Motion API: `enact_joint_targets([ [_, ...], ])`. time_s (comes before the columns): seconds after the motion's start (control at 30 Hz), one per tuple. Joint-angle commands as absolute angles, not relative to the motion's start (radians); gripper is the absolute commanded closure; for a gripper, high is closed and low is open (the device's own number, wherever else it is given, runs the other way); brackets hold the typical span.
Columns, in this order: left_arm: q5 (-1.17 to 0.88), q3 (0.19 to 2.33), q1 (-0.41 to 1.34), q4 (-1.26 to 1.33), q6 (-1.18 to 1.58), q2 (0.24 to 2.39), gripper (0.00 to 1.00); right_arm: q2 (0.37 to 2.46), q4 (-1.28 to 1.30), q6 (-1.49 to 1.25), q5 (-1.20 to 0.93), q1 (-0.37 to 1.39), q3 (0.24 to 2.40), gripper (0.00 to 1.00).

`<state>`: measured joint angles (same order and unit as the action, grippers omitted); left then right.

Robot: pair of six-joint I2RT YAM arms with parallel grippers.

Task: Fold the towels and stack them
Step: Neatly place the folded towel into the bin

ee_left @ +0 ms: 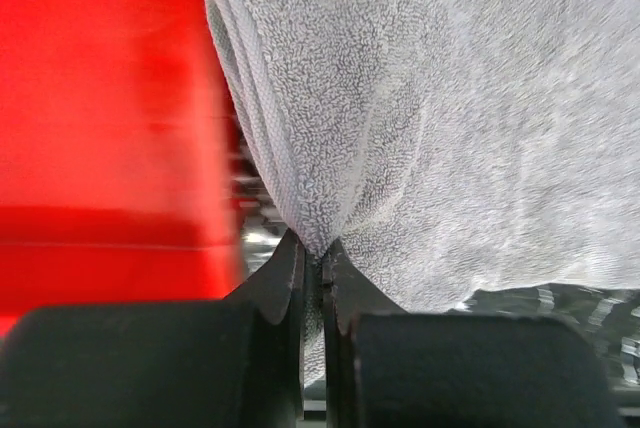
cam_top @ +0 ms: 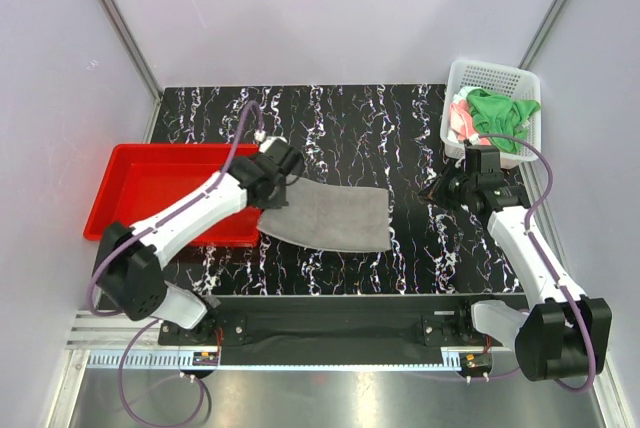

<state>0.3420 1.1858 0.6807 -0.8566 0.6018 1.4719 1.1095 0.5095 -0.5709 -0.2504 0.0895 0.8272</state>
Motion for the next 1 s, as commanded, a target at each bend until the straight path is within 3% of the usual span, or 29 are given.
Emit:
enact_joint_targets([
  [0.0, 0.437, 1.230, 0.574, -0.976, 0.461, 1.402, 1.00, 1.101, 0.486, -0.548, -0.304, 0.086, 0.877, 0.98],
  [0.13, 0.393, 1.246, 0.355, -1.002, 0.379, 1.401, 1.00, 1.112, 0.479, -0.531, -0.316, 0.086, 0.885, 0.98],
  [0.33, 0.510, 1.253, 0.178, -0.997, 0.307, 1.408, 1.00, 1.121, 0.451, -0.517, -0.344, 0.086, 0.870, 0.99],
  [0.6, 0.626, 1.310, 0.043, -0.983, 0.241, 1.512, 1.00, 1.120, 0.408, -0.520, -0.357, 0.084, 0.857, 0.99],
  [0.8, 0.601, 1.240, -0.067, -0.853, 0.221, 1.535, 1.00, 1.138, 0.413, -0.477, -0.319, 0.086, 0.913, 0.98],
  [0.97, 0.696, 1.223, -0.112, -0.749, 0.201, 1.611, 1.00, 1.163, 0.463, -0.434, -0.255, 0.086, 0.985, 0.98],
])
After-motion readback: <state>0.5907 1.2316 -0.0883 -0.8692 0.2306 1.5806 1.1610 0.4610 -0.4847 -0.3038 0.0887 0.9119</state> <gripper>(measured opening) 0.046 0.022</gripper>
